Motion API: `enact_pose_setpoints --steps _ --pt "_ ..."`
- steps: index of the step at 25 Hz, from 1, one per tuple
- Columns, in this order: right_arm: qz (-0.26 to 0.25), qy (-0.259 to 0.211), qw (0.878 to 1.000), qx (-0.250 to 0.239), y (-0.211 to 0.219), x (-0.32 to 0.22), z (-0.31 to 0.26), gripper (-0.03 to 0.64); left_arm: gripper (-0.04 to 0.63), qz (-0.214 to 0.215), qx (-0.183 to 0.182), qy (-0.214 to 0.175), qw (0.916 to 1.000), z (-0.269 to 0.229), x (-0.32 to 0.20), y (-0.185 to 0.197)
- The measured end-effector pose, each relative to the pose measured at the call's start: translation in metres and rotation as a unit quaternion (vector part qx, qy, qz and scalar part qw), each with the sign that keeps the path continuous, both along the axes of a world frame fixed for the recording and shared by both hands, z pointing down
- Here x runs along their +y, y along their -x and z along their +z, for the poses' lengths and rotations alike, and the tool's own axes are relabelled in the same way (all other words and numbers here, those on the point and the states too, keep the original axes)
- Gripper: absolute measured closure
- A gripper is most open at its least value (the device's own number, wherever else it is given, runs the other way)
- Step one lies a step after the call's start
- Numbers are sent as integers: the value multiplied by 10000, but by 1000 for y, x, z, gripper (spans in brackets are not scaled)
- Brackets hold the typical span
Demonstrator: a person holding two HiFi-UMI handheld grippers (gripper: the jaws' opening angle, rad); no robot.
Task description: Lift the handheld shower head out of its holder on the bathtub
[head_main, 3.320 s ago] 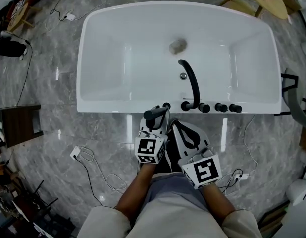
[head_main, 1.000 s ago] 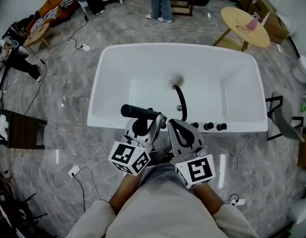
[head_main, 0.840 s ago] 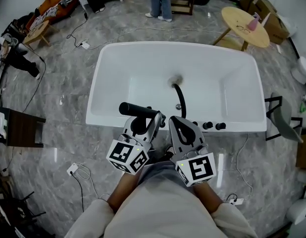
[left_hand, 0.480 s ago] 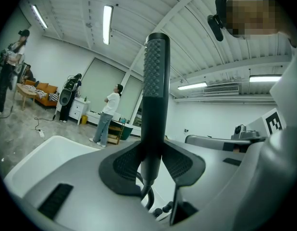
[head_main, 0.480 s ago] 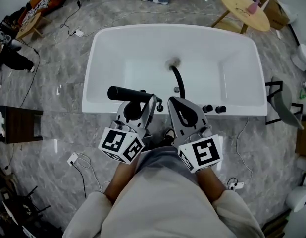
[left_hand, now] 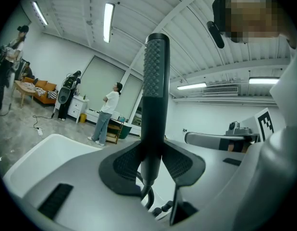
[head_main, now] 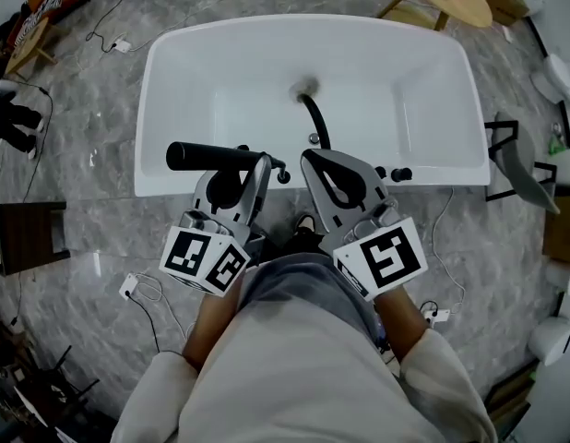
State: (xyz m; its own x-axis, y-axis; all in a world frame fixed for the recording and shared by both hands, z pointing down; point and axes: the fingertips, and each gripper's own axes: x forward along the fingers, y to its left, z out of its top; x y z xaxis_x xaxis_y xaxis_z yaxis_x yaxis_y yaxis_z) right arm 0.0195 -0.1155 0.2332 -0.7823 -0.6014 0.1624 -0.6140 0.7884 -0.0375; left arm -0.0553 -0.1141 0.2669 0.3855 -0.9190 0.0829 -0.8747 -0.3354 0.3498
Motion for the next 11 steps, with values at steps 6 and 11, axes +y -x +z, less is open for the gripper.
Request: enact_pose_setpoints --steps 6,11 --pt "-60 107 9999 19 -8 -4 5 598 456 41 -4 25 10000 1 -6 -8" --pt "-26 83 9999 54 -10 -8 6 598 456 101 -78 9 9999 2 -9 -13"
